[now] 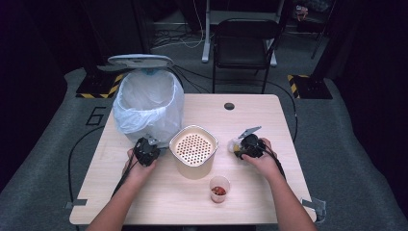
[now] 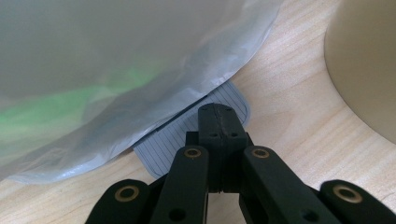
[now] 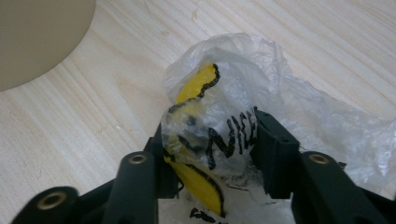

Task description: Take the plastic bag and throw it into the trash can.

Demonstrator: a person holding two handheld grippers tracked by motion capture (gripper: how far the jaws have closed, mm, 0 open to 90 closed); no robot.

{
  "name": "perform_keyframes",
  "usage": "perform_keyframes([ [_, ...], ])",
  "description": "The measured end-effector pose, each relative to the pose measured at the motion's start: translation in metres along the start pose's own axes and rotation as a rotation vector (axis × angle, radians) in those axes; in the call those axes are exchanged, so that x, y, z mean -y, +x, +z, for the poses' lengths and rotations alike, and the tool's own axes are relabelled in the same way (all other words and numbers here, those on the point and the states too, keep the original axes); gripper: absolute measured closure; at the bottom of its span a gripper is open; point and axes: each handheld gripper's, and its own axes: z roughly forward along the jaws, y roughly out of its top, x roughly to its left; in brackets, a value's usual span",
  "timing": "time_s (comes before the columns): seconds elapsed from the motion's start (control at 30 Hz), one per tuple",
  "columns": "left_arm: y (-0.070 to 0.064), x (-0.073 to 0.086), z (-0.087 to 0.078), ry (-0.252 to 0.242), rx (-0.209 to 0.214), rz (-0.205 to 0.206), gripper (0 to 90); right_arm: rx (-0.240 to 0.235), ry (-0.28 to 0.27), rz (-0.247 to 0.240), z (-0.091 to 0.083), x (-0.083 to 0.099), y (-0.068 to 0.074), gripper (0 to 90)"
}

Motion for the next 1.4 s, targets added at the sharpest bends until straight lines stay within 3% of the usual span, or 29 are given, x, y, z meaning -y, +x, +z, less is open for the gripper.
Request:
perform_keyframes([
  [0.3,0.001,0.0,0.0,-0.001,0.004,0.017,90.0,-0.055,-0.028,0.046,-0.014,-0.004,-0.004,71.2],
  [0.8,0.0,0.0,0.0,0.0,-0.004,0.003,90.0,-0.076,-0.077,0.032,-0.051,-0.021,-0.004,71.7],
  [0.9,0.001,0.0,0.0,-0.002,-0.006,0.019,90.0,-0.083,-0.09,0.034,-0.059,-0.025,-0.004,71.7],
  [1.1,0.0,0.0,0.0,0.0,-0.004,0.003,90.0,-0.083,-0.104,0.036,-0.069,-0.029,-0.006,71.6],
  [1.17,0.001,0.0,0.0,-0.006,-0.009,0.018,90.0,-0.086,-0.111,0.035,-0.073,-0.03,-0.007,71.6],
  [1.2,-0.001,0.0,0.0,-0.003,-0.008,0.002,90.0,-0.087,-0.113,0.038,-0.074,-0.031,-0.006,71.6],
  [1.4,0.001,0.0,0.0,-0.006,-0.008,0.016,90.0,-0.084,-0.127,0.035,-0.085,-0.037,-0.006,71.5],
])
